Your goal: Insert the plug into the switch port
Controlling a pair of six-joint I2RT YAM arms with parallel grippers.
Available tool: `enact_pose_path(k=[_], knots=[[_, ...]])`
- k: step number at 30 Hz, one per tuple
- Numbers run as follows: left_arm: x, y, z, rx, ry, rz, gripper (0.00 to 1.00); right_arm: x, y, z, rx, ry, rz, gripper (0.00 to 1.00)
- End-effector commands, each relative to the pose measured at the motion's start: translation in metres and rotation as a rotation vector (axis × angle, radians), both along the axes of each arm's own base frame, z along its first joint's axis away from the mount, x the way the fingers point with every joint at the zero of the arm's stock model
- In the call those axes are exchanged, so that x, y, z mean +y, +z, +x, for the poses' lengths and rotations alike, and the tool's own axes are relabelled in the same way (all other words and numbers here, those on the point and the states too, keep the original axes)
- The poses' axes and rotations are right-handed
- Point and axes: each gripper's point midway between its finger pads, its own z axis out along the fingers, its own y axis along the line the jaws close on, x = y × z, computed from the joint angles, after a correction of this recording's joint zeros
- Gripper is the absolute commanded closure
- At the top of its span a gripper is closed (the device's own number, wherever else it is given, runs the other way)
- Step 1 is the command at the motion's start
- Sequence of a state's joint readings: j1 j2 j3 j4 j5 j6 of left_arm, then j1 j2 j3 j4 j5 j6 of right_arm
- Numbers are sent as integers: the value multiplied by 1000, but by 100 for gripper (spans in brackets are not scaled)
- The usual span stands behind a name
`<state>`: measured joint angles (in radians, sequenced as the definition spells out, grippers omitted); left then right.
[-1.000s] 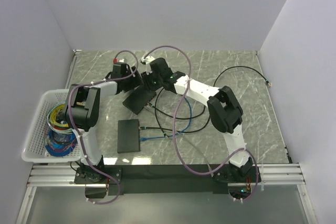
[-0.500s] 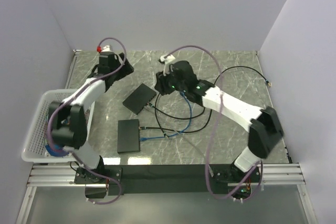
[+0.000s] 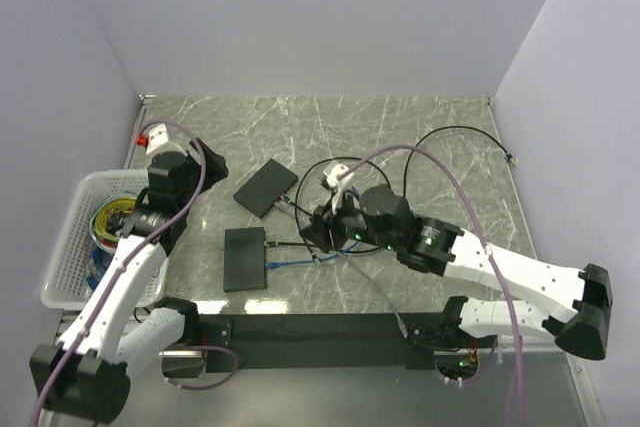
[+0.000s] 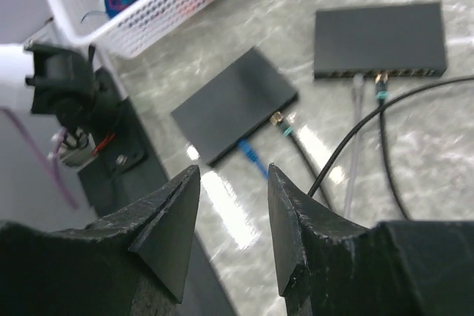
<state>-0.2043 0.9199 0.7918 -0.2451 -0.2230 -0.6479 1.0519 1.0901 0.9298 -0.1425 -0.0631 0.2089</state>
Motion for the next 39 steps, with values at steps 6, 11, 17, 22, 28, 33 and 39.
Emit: enact_pose_path(k=[6, 11, 17, 22, 28, 33, 39], knots=[[62, 9, -39, -28, 355, 70, 15, -19, -36, -56, 102, -3, -51, 51], [89, -20, -45, -76, 494, 140, 15, -29, -54, -90, 132, 23, -87, 51], [72, -38, -26, -253, 321, 235, 18, -38, -55, -100, 145, 35, -48, 51], [76, -49, -18, -328, 331, 291, 13, -46, -52, -100, 140, 24, -40, 50], [82, -84, -1, -306, 257, 353, 13, -54, -55, -101, 174, 1, -31, 50], [82, -80, 14, -335, 205, 389, 14, -60, -60, -98, 175, -25, -48, 50], [84, -74, 22, -408, 162, 393, 13, -59, -58, -98, 176, -28, -34, 50]])
